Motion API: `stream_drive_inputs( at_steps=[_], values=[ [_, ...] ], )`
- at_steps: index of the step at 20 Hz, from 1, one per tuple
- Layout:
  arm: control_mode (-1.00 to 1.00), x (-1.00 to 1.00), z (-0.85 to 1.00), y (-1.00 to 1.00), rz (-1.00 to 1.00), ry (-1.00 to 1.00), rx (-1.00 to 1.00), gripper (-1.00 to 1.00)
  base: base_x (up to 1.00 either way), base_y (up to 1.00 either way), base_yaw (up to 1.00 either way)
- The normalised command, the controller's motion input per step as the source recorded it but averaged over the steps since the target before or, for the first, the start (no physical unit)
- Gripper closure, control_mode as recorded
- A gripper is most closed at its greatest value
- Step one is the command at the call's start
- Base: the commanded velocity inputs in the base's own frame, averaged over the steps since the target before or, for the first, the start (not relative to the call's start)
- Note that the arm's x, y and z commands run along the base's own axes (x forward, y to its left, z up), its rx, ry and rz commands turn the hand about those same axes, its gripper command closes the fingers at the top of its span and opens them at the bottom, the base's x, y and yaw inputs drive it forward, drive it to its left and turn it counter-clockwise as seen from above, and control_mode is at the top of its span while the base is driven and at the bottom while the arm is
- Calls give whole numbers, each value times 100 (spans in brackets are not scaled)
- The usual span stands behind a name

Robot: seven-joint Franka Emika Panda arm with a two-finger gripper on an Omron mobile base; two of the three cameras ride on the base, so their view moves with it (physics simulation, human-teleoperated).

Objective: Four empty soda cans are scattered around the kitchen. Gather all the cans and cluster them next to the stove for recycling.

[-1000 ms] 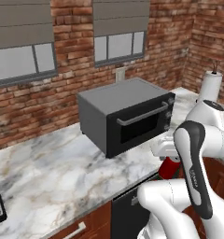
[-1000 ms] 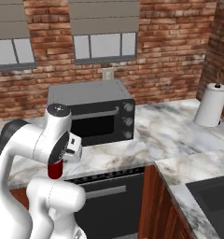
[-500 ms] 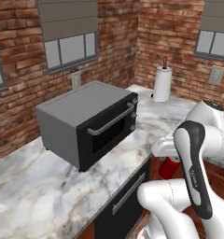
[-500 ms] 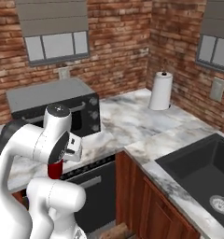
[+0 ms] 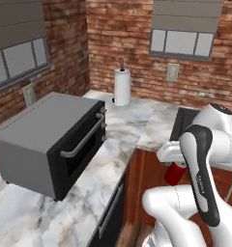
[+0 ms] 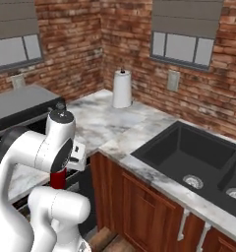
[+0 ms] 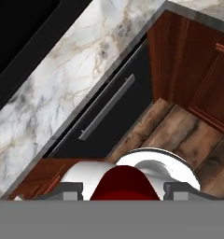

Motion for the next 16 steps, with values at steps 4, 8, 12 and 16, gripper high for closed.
stream_drive_inputs(
  at_steps=[4, 8, 12, 16],
  values=[
    [100, 0, 0, 0, 0, 0, 0, 100, 0, -1, -50],
    [100, 0, 0, 0, 0, 0, 0, 100, 0, -4, -48],
    [100, 0, 0, 0, 0, 0, 0, 100, 0, -4, -48],
    [100, 0, 0, 0, 0, 0, 0, 100, 0, -18, -45]
  ],
)
